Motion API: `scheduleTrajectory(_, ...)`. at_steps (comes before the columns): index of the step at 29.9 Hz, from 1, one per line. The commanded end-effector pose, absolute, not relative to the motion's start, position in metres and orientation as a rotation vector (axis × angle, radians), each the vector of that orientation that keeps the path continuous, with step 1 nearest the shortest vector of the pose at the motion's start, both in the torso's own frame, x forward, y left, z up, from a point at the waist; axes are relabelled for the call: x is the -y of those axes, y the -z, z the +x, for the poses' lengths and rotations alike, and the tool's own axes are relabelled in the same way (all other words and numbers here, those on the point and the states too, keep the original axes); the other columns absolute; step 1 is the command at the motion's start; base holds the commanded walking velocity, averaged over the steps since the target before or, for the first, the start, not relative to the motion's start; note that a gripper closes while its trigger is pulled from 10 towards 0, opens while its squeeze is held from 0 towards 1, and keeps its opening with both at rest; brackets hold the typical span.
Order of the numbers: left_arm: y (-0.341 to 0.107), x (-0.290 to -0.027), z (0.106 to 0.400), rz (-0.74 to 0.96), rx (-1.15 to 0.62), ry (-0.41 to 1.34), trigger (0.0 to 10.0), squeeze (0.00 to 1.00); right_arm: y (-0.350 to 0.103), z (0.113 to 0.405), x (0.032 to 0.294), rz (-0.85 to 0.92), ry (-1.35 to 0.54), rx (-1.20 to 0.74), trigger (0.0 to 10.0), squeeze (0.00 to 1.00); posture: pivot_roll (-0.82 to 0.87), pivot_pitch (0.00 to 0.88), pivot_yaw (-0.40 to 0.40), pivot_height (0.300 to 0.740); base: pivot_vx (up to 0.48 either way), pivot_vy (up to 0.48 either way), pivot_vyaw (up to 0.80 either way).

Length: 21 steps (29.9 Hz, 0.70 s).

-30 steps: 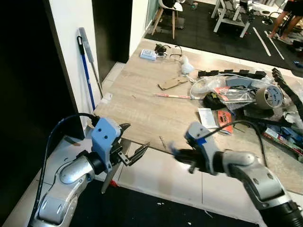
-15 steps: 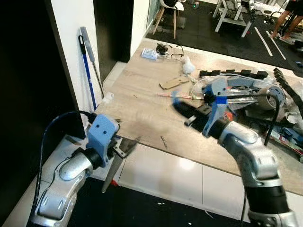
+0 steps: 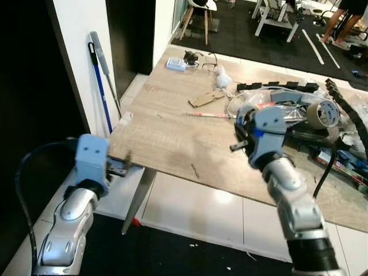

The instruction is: Picking trash to rubbish bin

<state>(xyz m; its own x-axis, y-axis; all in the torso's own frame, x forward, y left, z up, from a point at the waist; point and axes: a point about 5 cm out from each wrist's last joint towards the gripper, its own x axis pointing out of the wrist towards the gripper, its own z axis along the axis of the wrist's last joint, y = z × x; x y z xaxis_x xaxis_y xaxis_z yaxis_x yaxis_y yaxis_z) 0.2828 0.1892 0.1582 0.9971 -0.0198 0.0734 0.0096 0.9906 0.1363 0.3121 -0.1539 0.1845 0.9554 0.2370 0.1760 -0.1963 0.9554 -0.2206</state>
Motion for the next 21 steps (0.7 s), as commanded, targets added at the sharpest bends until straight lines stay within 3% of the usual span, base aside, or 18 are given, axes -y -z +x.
scheduleTrajectory(1,-0.15,-0.191,0.282,0.164,0.034,-0.047,10.0,0.0,-0.182,0.308,0.152,-0.219,-0.213,0.241,10.0,0.0,-0.02,0.12,-0.081,0.74,0.0,0.0,0.0)
scheduleTrajectory(5,-0.15,-0.197,0.284,0.141,0.031,-0.133,10.0,0.0,-0.176,0.306,0.148,-0.221,-0.216,0.245,10.0,0.0,-0.03,0.123,-0.077,0.74,0.0,0.0,0.0)
scheduleTrajectory(15,-0.159,-0.185,0.287,0.13,0.118,-0.114,10.0,0.0,-0.154,0.298,0.142,-0.087,-0.197,0.232,10.0,0.0,-0.02,0.137,-0.054,0.74,0.0,0.0,0.0)
scheduleTrajectory(21,-0.152,-0.184,0.285,0.168,0.111,-0.099,10.0,0.0,-0.139,0.292,0.153,-0.043,-0.127,0.201,10.0,0.0,-0.01,0.134,-0.04,0.74,0.0,0.0,-0.07)
